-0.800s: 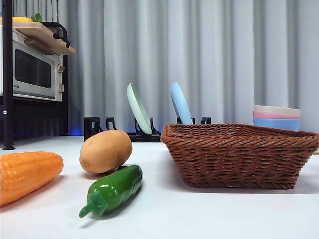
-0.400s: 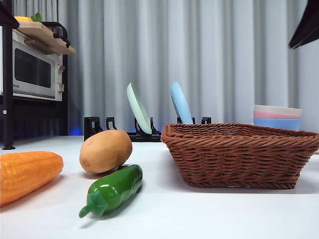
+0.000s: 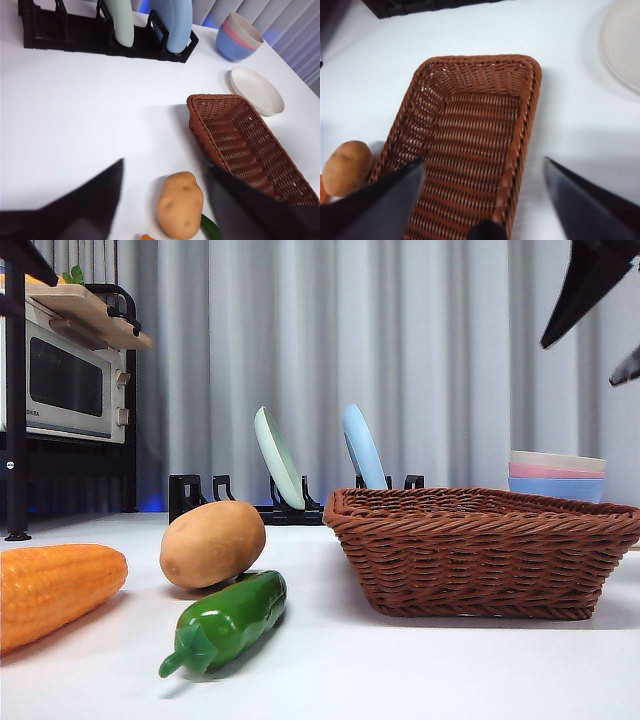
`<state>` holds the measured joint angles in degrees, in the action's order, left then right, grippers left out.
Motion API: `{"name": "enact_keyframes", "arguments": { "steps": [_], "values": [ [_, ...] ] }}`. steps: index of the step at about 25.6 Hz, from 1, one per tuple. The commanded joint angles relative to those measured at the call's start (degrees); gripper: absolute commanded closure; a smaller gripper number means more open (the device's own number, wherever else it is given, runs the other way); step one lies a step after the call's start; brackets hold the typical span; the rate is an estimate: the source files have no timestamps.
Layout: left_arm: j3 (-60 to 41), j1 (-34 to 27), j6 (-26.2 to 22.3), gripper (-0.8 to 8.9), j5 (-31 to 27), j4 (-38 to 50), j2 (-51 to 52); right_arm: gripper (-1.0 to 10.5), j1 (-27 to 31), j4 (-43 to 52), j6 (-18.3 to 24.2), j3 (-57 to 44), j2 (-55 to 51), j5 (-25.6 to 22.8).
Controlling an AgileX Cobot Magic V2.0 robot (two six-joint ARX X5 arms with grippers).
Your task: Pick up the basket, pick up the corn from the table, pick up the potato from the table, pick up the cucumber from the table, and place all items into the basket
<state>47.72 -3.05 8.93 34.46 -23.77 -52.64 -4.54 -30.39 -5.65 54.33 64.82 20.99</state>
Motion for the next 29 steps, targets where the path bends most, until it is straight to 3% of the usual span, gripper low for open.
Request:
{"name": "enact_keyframes", "arguments": {
  "steps": [1,13,18,22,28,29],
  "values": [
    [0.11,0.79,0.35,4.34,0.22,-0.33,-0.04,4.8,-0.44,0.42,0.61,0.22,2.62,-0.35],
    [0.11,5.40,0.33,4.36,0.15,-1.66,-0.04,4.9,-1.29,4.70,0.59,0.31,20.55,0.15],
    [0.11,7.50,0.33,4.36,0.09,-1.86,-0.04,7.0,-1.29,7.37,0.02,0.31,26.12,0.13],
    [0.11,9.07,0.33,4.36,-0.02,-2.16,-0.04,9.7,-1.27,7.67,-0.50,0.31,28.20,0.11],
    [0.11,12.39,0.02,4.19,-5.27,-2.27,-0.22,9.6,-1.20,7.96,-3.56,0.33,22.80,0.07],
    [0.11,13.60,0.04,3.25,-7.17,-1.29,-0.70,9.6,-1.14,7.80,-4.00,0.33,20.50,0.09]
  ]
}}
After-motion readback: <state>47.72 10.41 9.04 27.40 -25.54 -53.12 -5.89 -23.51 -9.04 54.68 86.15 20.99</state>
